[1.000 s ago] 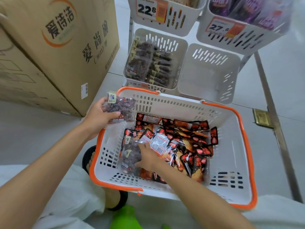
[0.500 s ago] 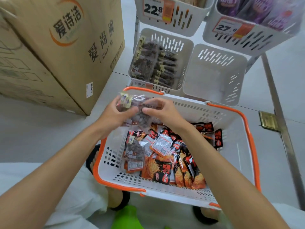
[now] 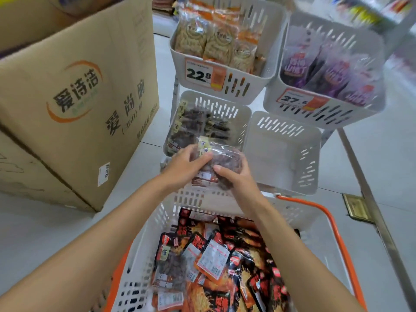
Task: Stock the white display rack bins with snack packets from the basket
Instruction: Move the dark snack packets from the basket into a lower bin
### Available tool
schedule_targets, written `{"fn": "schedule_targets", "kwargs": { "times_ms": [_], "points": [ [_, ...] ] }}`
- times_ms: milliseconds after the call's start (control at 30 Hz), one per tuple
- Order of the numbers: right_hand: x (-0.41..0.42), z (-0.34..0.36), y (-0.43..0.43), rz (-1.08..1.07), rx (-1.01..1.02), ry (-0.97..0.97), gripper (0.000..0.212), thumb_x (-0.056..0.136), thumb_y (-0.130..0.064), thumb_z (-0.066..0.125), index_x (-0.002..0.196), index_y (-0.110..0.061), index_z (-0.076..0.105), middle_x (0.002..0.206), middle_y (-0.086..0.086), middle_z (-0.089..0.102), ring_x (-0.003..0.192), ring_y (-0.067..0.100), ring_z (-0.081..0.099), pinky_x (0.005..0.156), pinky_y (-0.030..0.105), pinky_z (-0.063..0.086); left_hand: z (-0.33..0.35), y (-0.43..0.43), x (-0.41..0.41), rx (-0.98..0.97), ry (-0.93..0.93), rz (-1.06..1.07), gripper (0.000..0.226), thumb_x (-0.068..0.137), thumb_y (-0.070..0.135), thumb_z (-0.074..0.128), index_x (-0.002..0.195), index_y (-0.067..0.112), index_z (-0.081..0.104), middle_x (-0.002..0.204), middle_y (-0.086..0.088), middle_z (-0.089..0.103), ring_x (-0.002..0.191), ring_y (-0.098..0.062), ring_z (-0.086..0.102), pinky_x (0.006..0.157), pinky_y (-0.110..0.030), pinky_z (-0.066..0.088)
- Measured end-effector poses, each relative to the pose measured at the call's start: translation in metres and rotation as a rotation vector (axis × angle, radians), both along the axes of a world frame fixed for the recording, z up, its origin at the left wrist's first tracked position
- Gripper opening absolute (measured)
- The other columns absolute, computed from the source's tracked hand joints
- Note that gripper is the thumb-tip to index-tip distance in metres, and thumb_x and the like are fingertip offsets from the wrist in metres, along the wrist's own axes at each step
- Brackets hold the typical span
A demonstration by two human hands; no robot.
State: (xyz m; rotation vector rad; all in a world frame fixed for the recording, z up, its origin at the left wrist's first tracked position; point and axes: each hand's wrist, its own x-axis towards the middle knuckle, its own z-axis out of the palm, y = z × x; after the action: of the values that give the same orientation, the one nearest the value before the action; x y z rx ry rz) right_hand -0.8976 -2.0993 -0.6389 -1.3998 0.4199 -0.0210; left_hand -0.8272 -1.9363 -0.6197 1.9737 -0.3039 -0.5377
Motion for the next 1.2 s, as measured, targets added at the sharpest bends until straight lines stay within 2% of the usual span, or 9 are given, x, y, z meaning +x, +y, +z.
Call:
{"fn": "schedule_targets", "kwargs": {
  "times_ms": [67,167,367,433,533,733,967,1067,1200],
  "points": [
    [0.024,0.002,-0.025,-0.117,-0.054,-0.007,0.087,0.072,-0.018,0.085,0.142,-0.025,0.034,0.122,0.012,0.064,0.092,0.018,0.071,0.064,0.028,0.056,-0.006,-0.01,0.033,0.113,-0.195,0.042,0.068,0.092,0.061,0.052,0.148,0.025,0.038,0.15,-0.003,0.042,0.138,-0.025,0.039,0.115,-0.048,0.033],
    [0.065,-0.005,-0.061,-0.199,-0.13,-0.03,0.063,0.085,0.001,0.071,0.134,-0.018,0.036,0.108,0.008,0.063,0.071,0.007,0.072,0.053,0.022,0.055,-0.025,-0.009,0.079,0.328,-0.471,0.09,0.068,0.097,0.047,0.054,0.155,0.027,0.024,0.164,-0.002,0.02,0.15,-0.025,0.014,0.12,-0.049,0.018],
    [0.152,-0.034,-0.084,-0.109,-0.282,-0.014,0.074,0.085,-0.012,0.076,0.143,-0.027,0.033,0.121,0.002,0.061,0.1,0.016,0.066,0.062,0.021,0.057,-0.074,-0.021,0.142,0.71,-0.738,-0.145,0.102,0.082,0.076,0.048,0.157,0.033,-0.008,0.16,-0.004,-0.027,0.15,-0.025,-0.02,0.122,-0.05,-0.005],
    [0.172,-0.048,-0.078,-0.1,-0.355,0.006,0.093,0.077,-0.037,0.083,0.15,-0.029,0.025,0.139,0.006,0.052,0.12,0.025,0.057,0.086,0.038,0.059,-0.089,-0.021,0.152,0.751,-0.824,-0.17,0.11,0.075,0.082,0.048,0.158,0.03,-0.003,0.161,-0.007,-0.023,0.151,-0.027,-0.018,0.122,-0.052,-0.003],
    [0.179,-0.069,-0.067,-0.017,-0.497,0.058,0.115,0.072,-0.059,0.079,0.155,-0.033,0.004,0.162,0.0,0.023,0.145,0.022,0.029,0.118,0.05,0.029,-0.105,-0.021,0.157,0.736,-0.876,-0.131,0.111,0.07,0.085,0.038,0.159,0.026,0.006,0.165,-0.011,-0.008,0.153,-0.029,-0.007,0.121,-0.055,0.005],
    [0.167,-0.083,-0.057,-0.065,-0.639,-0.067,0.096,0.092,-0.047,0.062,0.155,-0.034,-0.008,0.164,-0.015,-0.007,0.15,0.006,0.002,0.122,0.031,0.008,-0.113,-0.019,0.155,0.692,-0.865,-0.1,0.109,0.07,0.085,0.031,0.157,0.021,0.014,0.166,-0.011,0.005,0.153,-0.025,-0.001,0.119,-0.059,0.015],
    [0.141,-0.071,-0.054,-0.063,-0.832,-0.043,0.103,0.078,-0.067,0.058,0.155,-0.039,-0.005,0.165,-0.011,-0.008,0.151,0.01,-0.007,0.119,0.035,0.004,-0.09,-0.011,0.14,0.747,-0.829,-0.094,0.112,0.066,0.087,0.015,0.154,0.025,-0.01,0.165,-0.008,-0.013,0.151,-0.024,-0.014,0.121,-0.056,0.001],
    [0.113,-0.063,-0.043,-0.027,-0.869,-0.038,0.098,0.083,-0.061,0.062,0.155,-0.039,-0.001,0.165,-0.007,-0.005,0.152,0.014,-0.003,0.121,0.037,0.007,-0.075,-0.005,0.114,0.754,-0.778,-0.095,0.111,0.068,0.085,0.016,0.156,0.022,-0.01,0.165,-0.007,-0.016,0.152,-0.025,-0.013,0.122,-0.054,0.002],
    [0.05,-0.048,-0.016,-0.074,-0.819,-0.105,0.08,0.09,-0.045,0.067,0.154,-0.03,0.02,0.162,-0.003,0.019,0.149,0.015,0.018,0.121,0.038,0.021,-0.061,0.019,0.06,0.609,-0.606,-0.079,0.096,0.084,0.071,0.045,0.158,0.023,0.007,0.167,-0.004,-0.003,0.153,-0.02,-0.006,0.122,-0.049,0.004]
  ]
}}
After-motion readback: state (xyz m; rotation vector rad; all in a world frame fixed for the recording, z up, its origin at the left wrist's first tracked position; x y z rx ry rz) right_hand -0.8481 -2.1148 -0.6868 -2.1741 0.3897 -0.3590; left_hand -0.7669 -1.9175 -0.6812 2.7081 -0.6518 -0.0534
